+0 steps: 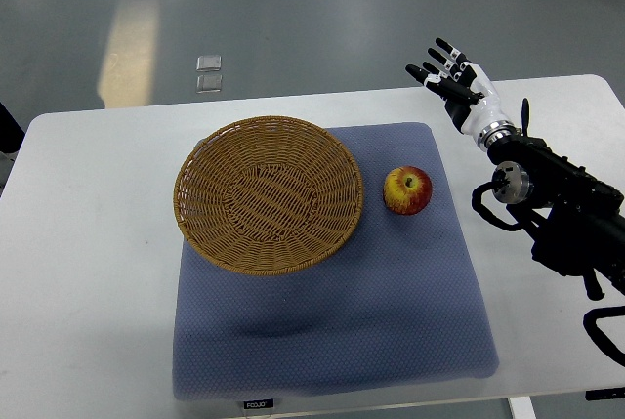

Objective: Place red apple in basket with right hand

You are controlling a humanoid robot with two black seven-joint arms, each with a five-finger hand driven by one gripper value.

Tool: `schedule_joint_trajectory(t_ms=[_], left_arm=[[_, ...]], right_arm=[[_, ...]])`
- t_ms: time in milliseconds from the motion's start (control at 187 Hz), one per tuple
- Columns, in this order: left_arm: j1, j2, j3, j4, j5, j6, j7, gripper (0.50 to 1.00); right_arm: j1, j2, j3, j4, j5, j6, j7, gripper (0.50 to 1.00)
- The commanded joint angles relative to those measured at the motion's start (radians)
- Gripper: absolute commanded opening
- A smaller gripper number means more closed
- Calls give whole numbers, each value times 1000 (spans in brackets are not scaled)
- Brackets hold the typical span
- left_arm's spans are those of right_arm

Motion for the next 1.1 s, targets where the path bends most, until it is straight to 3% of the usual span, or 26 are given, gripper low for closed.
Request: schedule_joint_trajectory(t_ms=[0,931,1092], left_arm=[[0,0,0,0,0,-2,0,1000],[0,0,0,8,0,0,0,1000],[0,0,0,8,0,0,0,1000]], right_arm=[[0,0,0,1,0,0,0,924],[14,-4,-1,-2,-1,-9,-2,924],[36,-23,-5,3,0,-60,-15,924]])
